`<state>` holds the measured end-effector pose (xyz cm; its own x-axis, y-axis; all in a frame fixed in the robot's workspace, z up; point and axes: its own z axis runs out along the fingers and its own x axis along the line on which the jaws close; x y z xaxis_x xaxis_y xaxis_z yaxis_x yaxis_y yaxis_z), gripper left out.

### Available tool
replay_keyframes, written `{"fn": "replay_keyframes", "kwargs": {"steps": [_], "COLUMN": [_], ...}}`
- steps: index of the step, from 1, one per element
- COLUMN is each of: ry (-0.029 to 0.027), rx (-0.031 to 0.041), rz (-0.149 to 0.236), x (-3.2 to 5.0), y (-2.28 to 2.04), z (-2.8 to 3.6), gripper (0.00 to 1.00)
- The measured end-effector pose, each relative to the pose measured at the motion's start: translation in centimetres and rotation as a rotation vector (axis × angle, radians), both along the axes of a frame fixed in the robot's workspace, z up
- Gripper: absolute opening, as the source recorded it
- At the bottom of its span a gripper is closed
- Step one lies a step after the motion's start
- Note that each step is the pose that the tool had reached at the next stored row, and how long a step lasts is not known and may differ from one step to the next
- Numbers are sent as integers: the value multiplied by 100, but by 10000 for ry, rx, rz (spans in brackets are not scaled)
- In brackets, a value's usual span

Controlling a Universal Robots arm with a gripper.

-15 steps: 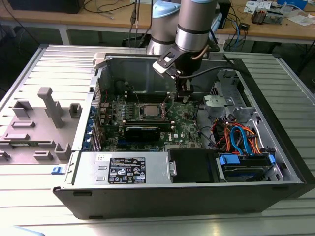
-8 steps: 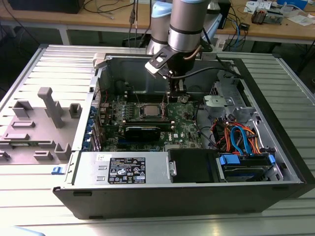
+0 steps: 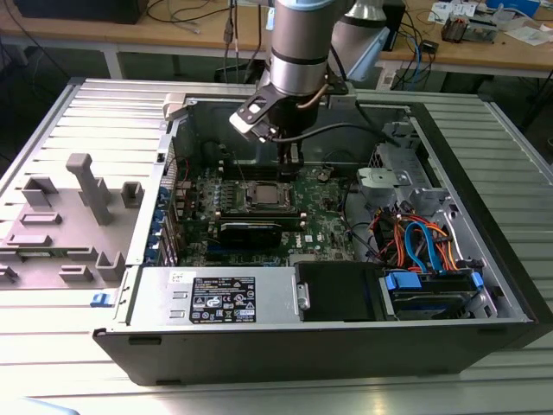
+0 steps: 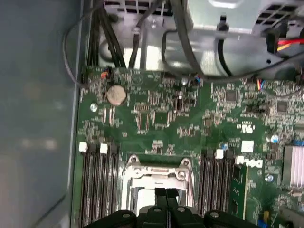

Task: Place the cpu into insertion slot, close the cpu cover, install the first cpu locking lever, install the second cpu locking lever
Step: 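Close the cpu cover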

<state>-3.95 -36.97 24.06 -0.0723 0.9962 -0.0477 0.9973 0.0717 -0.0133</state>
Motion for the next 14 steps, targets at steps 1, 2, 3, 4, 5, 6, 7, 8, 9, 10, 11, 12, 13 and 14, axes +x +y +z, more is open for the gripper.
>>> {"fn": "replay_keyframes", "kwargs": {"steps": [1, 2, 3, 4, 5, 6, 7, 8, 9, 10, 11, 12, 13, 14], "ry": [0, 0, 0, 0, 1, 0, 0, 0, 0, 1, 0, 0, 0, 0], "rx": [0, -1, 0, -1, -1, 0, 0, -1, -1, -1, -1, 0, -1, 0], "rz": [-2, 1, -1, -1, 0, -1, -1, -1, -1, 0, 0, 1, 0, 0], "x": [-54, -83, -127, -184, -213, -230, -254, -279, -290, -296, -298, -301, -303, -305], "y": [0, 0, 0, 0, 0, 0, 0, 0, 0, 0, 0, 0, 0, 0], "z": [-23, -37, -56, -85, -105, -118, -138, -170, -190, -204, -217, -238, -250, -272], "gripper": [11, 11, 11, 11, 11, 11, 11, 11, 11, 11, 11, 11, 11, 11]}}
